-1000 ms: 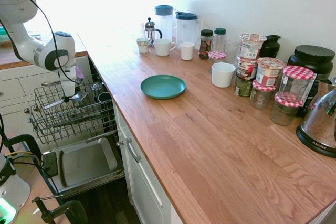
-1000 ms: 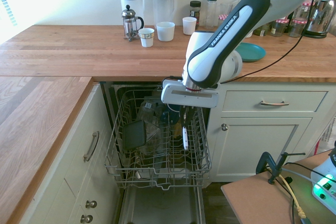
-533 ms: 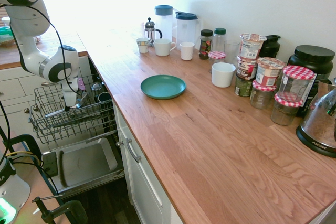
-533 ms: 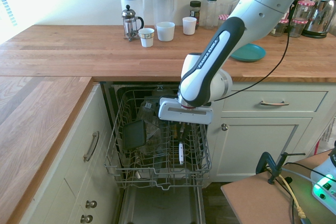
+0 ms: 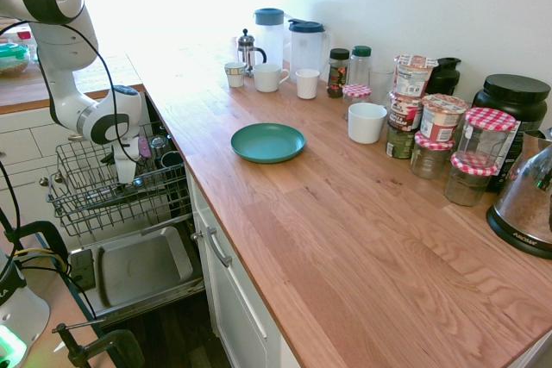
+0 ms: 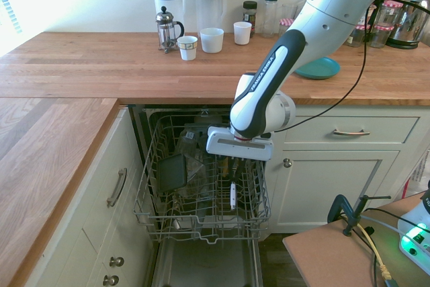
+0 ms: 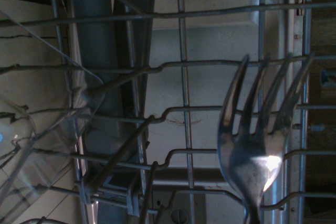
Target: Put the fork in the dishwasher
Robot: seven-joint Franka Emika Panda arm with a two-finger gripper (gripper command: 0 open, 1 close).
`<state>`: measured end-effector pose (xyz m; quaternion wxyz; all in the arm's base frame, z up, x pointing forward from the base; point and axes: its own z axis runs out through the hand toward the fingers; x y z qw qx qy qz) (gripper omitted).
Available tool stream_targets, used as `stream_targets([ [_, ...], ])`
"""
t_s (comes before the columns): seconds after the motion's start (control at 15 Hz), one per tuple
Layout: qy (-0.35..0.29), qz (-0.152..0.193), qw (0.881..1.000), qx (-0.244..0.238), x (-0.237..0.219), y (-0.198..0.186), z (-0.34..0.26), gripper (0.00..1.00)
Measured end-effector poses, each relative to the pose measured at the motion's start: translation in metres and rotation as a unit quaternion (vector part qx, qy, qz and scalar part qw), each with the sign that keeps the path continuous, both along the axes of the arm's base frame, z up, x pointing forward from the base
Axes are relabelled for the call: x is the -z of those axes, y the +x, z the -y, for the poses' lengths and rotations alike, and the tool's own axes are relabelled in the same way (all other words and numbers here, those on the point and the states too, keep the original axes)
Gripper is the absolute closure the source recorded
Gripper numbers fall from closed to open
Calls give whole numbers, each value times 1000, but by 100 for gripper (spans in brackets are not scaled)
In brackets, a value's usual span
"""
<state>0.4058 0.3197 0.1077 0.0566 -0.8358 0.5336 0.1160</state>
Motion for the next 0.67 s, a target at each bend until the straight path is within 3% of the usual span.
stream_targets([
  [0.67, 0, 20, 1000, 2, -22, 7, 8, 0],
])
